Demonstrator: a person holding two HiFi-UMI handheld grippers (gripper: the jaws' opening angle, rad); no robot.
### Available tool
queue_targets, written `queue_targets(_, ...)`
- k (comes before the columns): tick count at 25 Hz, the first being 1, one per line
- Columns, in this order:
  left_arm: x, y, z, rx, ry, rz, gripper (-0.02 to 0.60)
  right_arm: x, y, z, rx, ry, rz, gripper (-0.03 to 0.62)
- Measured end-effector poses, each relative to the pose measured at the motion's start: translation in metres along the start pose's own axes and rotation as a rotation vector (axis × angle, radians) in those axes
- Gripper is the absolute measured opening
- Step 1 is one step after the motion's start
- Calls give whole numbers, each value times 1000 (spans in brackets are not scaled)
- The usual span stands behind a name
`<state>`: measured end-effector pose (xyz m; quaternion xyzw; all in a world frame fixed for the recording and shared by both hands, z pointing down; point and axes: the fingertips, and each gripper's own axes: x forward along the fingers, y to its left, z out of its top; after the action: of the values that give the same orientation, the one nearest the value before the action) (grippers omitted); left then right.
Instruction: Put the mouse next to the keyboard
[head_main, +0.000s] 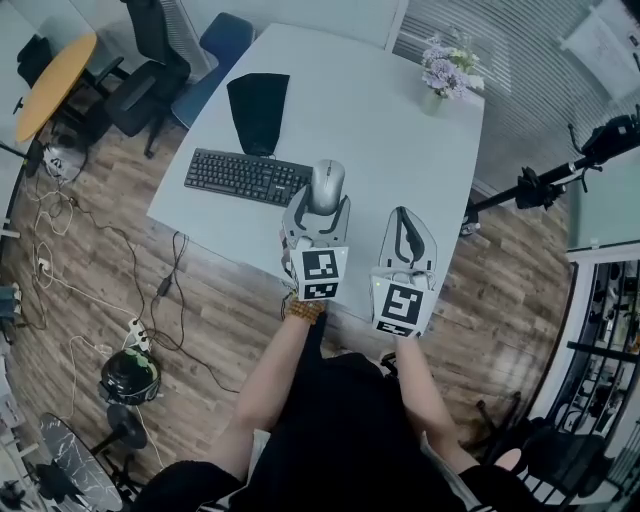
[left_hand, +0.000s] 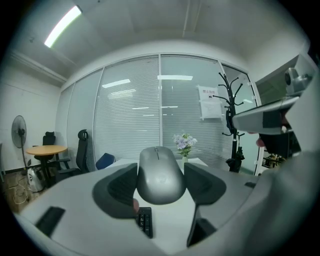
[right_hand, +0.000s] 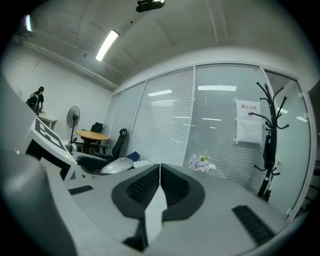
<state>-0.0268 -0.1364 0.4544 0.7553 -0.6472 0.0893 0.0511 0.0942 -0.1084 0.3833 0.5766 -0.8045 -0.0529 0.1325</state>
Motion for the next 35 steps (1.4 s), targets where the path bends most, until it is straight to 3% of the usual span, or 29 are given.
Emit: queue_targets(35, -43, -2, 96, 45, -215, 17, 299, -17, -12, 46, 8, -108, -8, 2)
